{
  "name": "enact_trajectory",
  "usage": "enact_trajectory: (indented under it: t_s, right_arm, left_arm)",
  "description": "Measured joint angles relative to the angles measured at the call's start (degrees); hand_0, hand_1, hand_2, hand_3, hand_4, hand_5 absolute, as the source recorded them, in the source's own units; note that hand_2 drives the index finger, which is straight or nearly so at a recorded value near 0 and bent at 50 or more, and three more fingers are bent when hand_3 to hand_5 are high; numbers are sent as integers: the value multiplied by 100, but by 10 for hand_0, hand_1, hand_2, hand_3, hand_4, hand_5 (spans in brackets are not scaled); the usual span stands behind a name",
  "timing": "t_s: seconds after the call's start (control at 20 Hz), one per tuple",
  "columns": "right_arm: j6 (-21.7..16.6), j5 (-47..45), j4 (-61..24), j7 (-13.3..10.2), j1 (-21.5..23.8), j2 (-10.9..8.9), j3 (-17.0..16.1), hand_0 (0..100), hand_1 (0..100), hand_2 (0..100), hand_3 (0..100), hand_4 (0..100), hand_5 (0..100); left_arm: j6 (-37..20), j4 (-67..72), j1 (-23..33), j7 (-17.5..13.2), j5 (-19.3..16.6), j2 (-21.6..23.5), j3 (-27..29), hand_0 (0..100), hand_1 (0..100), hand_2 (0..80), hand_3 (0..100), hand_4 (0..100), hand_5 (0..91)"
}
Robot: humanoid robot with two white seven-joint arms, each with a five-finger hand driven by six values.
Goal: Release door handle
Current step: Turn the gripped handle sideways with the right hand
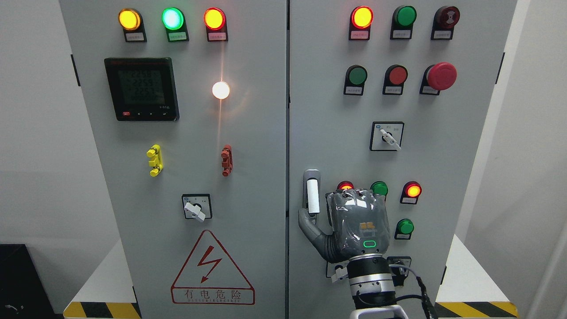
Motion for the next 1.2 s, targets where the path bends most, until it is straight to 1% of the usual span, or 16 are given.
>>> enact_trajectory:
  t_s: [0.35,0.75,1.2]
  right_arm:
    - [0,0,11,-3,-6,0,-22,388,279,972,1000,1000,984]
    - [0,0,13,-11,-10,0,-39,447,280,971,1000,1000,984]
    - [-3,0,3,0,-11,0,-50,490,287,970,1000,1000,984]
  left_arm:
    - [0,-1,0,0,0,0,0,120,556,0,0,0,0]
    - [0,0,0,0,-1,0,0,120,556,0,0,0,0]
    - [0,0,0,0,-1,0,0,120,556,0,0,0,0]
